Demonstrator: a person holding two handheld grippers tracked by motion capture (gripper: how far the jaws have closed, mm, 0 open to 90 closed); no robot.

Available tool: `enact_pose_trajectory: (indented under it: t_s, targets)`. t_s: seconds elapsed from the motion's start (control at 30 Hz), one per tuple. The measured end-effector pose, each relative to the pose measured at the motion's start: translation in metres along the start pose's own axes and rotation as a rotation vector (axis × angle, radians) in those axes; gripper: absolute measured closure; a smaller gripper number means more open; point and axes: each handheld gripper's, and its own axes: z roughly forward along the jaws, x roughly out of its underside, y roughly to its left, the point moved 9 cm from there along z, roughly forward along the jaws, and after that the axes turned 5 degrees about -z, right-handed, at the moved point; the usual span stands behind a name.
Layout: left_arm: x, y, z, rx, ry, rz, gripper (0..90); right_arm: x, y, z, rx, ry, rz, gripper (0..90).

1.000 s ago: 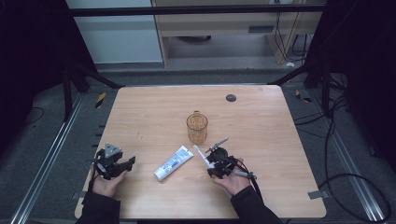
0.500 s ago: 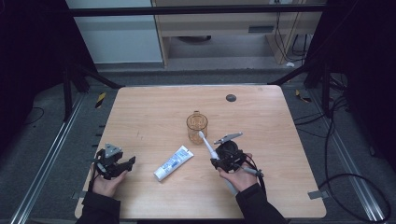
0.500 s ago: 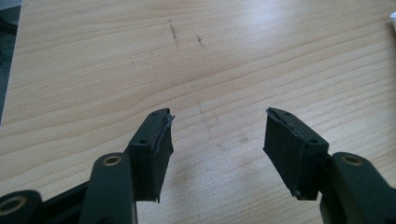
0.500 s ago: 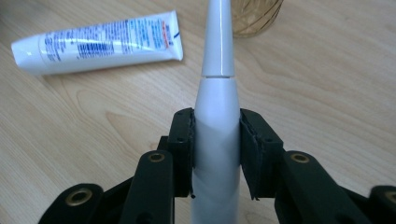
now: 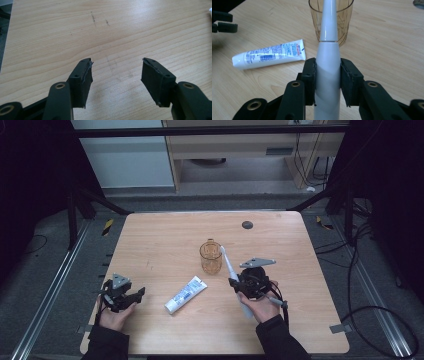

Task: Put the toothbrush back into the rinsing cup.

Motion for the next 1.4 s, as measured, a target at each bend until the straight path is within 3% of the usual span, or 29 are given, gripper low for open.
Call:
enact_pose_trajectory:
  t_s: [0.37, 0.67, 1.23, 1.4]
  targets:
    - [0.0, 0.001, 0.001, -0.002, -0.002, -0.002, 40.9, -0.014, -0.005, -0.007, 0.011, -0.136, 0.016, 67.3]
    - [0.0, 0.0, 0.0, 0.006, -0.005, 0.0, 40.6, -0.023, -0.003, -0.005, 0.011, -0.181, 0.013, 67.3]
    - [-0.001, 0.001, -0.001, 0.008, -0.019, -0.004, 40.5, -0.067, -0.01, -0.007, 0.06, -0.395, 0.04, 67.3]
    - [-0.001, 0.0, -0.002, 0.009, -0.021, -0.004, 40.5, -0.089, -0.016, -0.009, 0.071, -0.475, 0.064, 67.3]
